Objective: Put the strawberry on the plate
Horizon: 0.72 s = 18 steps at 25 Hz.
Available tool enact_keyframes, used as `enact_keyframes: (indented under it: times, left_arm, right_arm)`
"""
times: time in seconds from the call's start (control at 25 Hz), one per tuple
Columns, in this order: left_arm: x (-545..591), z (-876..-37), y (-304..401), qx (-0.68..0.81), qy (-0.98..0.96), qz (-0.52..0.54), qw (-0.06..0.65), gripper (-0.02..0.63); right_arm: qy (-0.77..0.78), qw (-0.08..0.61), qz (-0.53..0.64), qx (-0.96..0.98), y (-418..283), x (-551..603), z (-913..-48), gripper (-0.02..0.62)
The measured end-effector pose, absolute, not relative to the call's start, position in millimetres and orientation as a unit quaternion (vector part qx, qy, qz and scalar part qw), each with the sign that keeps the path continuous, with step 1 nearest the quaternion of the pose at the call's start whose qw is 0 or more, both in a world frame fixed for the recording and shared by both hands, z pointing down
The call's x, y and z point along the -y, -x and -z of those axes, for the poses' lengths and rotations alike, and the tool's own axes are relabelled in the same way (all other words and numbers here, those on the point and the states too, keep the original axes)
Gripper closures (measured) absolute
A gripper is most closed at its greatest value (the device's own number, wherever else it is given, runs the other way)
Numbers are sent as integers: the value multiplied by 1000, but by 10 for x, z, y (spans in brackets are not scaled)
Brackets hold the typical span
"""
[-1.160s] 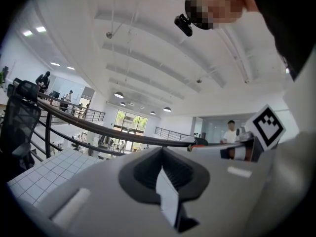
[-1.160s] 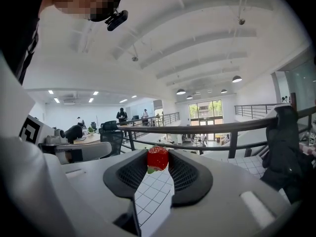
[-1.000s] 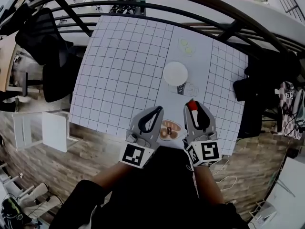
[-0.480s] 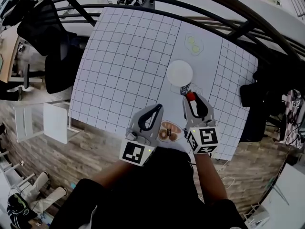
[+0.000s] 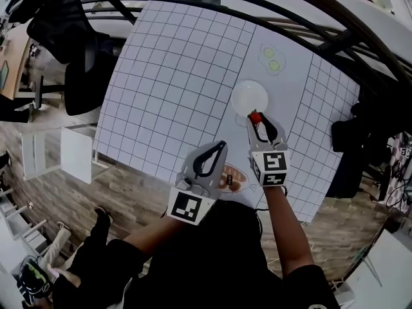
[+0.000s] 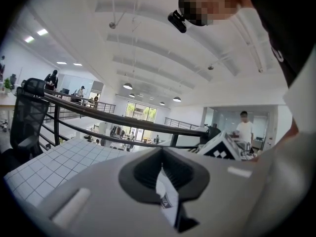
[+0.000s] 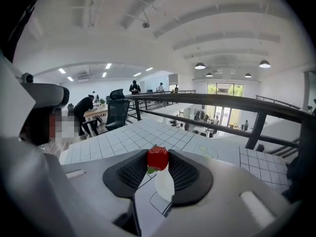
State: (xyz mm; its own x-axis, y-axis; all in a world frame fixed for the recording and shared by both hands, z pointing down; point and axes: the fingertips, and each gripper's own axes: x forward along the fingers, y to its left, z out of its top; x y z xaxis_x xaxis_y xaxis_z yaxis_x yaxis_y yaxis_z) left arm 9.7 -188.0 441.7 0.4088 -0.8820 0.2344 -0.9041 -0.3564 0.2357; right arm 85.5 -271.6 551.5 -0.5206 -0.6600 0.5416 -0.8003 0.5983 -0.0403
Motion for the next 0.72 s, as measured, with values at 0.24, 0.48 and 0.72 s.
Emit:
enact_keyframes:
  times: [0.24,0.48,0.72]
  left_arm:
    - [1907,-4541,-10,555,-812,-44,175,597]
    - [1931,-4574,-2,555,-812,-46,176,597]
    - [1860,-4630,43,558,-809,-54,177,597]
  right_arm:
    - [-414,278,-144,855,-848,2895,-5958,465]
    - [-409,305,-157,845,-891,3071,-6379,465]
    - [-401,331,-156,840,-864,3134,-6708,465]
